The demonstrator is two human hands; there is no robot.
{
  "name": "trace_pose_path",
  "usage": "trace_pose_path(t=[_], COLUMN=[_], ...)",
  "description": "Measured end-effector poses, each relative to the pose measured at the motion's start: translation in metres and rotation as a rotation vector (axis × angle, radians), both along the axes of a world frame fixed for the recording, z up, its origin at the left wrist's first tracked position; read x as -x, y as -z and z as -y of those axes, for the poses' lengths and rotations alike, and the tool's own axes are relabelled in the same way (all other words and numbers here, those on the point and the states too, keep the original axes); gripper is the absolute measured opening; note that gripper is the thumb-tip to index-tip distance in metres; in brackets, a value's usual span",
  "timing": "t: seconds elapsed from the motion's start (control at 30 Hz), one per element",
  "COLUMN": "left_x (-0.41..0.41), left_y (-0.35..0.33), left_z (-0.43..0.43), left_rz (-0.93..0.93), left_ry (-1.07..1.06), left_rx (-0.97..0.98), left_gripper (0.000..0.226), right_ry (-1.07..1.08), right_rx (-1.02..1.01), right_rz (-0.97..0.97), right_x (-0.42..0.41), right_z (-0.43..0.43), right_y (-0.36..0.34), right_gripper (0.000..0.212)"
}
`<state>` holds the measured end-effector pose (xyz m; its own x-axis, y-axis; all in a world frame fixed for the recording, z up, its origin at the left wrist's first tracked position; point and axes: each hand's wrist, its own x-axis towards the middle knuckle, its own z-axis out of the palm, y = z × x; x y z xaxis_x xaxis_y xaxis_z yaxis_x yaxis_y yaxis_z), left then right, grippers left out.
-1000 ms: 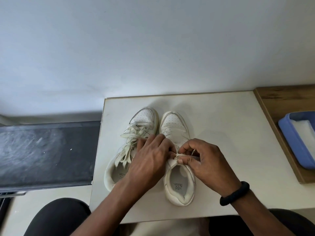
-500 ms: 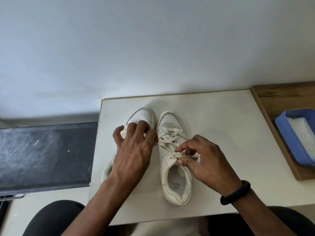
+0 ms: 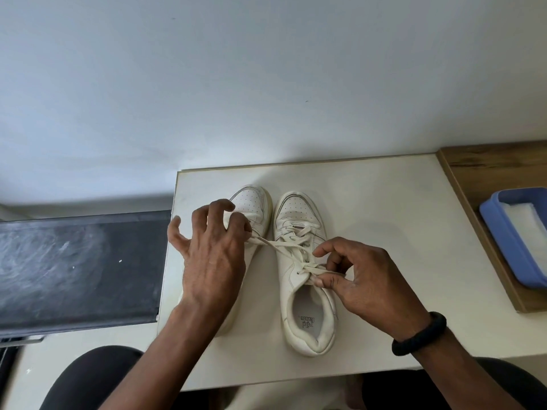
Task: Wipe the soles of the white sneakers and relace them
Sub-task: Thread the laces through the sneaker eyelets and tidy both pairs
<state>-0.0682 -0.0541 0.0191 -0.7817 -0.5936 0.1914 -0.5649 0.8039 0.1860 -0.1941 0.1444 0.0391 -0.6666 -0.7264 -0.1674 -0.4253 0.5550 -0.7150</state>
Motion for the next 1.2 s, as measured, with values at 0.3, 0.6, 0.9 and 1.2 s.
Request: trace_pose_path(t=[0.3,0.6,0.9,1.2], left_x=[0.0,0.002,0.009,0.01], left_y=[0.001,-0.002,0.0,0.003], left_z=[-0.004,-0.01,-0.027,-0.02], left_rz=[-0.002,-0.037,-0.064,-0.096], left_ry=[-0.069,0.065,0.471,0.465], left_rx=[-0.004,-0.034,-0.192,-0.207], left_gripper=[0.024,0.03,0.024,0.019], right_ry=[0.026,0.036,-0.017,-0.065], right_rx=[-0.036,-0.051,-0.14,-0.271], right_rz=[-0.017,-0.082,-0.009,0.068], right_x=[-0.002,-0.004,0.002,0.018], right_z=[-0.003,-0.003,-0.006,-0.017], right_y=[-0.006,-0.004,-0.003,-0.011], right_gripper=[0.019,0.029,0.023,0.024])
